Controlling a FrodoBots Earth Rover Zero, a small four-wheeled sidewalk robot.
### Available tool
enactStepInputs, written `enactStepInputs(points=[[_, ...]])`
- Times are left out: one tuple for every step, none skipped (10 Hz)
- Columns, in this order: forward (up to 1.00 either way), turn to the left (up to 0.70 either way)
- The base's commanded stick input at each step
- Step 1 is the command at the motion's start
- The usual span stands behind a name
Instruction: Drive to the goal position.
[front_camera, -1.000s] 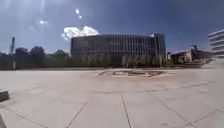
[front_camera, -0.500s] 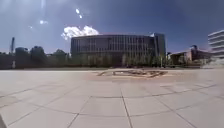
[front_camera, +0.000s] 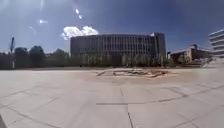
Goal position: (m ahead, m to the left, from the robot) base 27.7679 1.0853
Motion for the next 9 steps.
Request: enactStepInputs(points=[[0.7, 0.01], [0.7, 0.01], [0.7, 0.01], [0.7, 0.01], [0.7, 0.01], [0.7, 0.01], [0.7, 0.01], [0.7, 0.01], [0.7, 0.01]])
